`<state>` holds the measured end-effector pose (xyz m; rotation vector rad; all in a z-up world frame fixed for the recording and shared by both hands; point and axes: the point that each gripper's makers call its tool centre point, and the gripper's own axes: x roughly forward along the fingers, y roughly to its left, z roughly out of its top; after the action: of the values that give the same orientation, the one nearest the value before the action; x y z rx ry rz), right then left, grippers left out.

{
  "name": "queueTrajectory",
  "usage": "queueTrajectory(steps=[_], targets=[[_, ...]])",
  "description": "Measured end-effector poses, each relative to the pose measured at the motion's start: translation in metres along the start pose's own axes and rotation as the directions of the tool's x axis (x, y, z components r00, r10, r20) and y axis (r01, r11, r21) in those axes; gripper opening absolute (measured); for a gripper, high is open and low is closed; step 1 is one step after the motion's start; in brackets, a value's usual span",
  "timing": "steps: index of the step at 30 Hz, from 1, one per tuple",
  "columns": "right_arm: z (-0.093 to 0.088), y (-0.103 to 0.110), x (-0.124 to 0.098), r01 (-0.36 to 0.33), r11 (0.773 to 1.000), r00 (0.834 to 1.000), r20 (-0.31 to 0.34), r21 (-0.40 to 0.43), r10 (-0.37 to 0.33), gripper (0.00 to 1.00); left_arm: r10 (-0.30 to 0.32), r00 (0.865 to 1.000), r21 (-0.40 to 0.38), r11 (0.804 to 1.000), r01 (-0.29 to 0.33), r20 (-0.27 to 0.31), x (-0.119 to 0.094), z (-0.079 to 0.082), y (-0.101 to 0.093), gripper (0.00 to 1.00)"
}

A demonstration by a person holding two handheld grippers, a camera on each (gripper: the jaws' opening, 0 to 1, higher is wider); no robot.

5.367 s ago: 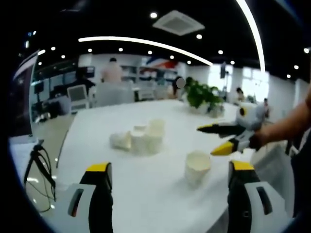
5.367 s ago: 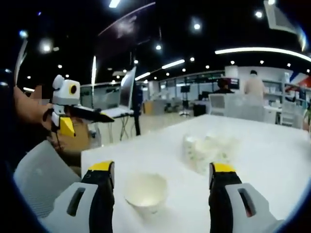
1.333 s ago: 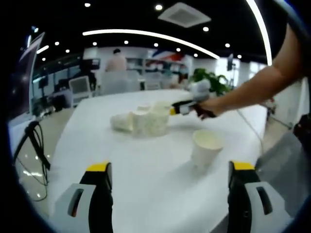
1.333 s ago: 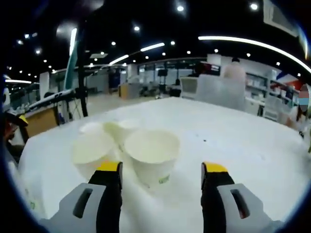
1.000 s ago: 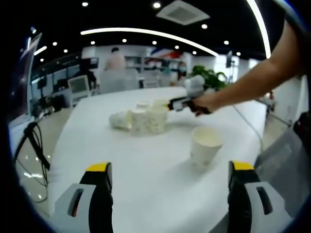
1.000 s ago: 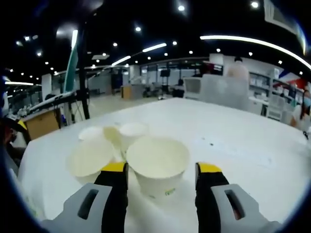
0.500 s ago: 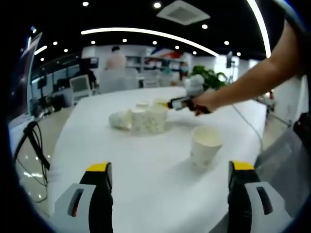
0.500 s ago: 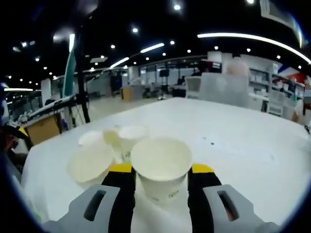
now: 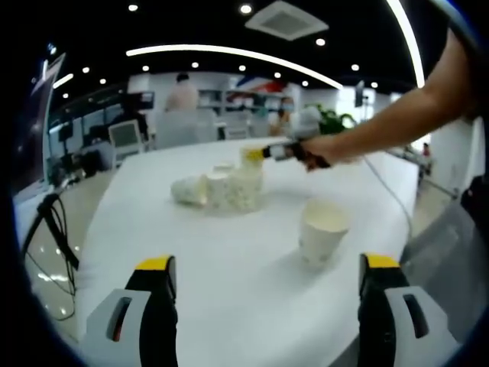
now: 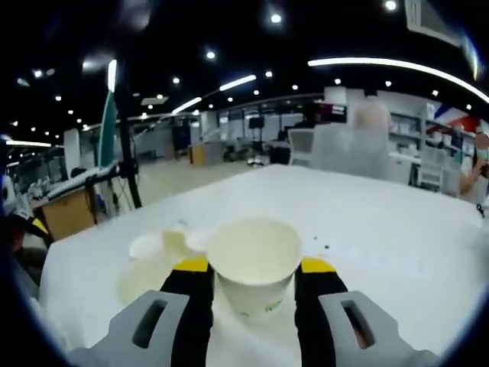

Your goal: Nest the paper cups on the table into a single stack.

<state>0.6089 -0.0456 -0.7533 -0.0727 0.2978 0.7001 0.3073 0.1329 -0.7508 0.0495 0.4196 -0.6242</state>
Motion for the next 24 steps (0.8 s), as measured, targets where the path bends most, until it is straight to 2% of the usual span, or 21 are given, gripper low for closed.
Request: queueTrajectory(steps=[3, 8, 17, 24], targets=[[0.012, -0.005, -0.002, 0.013, 1.000, 1.000, 0.005, 0.001, -0.013, 0.38, -0.006, 1.000, -0.011, 1.000, 0.006, 0.007, 0.000, 0.001, -0.001, 0.99], [0.029, -0.005, -0.005, 0.016, 1.000, 1.000, 0.009, 0.020, -0.016, 0.38, 0.010, 1.000, -0.021, 1.000, -0.010, -0.016, -0.002, -0.002, 0.002, 0.99], [0.074, -0.002, -0.011, 0.006, 1.000, 0.999, 0.039, 0.009, -0.006, 0.36, 0.003, 1.000, -0.037, 0.999, -0.003, 0.020, -0.005, 0.003, 0.003, 0.99], [0.097, 0.001, -0.016, 0.004, 1.000, 0.999, 0.046, 0.008, -0.005, 0.36, 0.005, 1.000, -0.037, 0.999, -0.004, 0.024, -0.006, 0.005, 0.003, 0.99]])
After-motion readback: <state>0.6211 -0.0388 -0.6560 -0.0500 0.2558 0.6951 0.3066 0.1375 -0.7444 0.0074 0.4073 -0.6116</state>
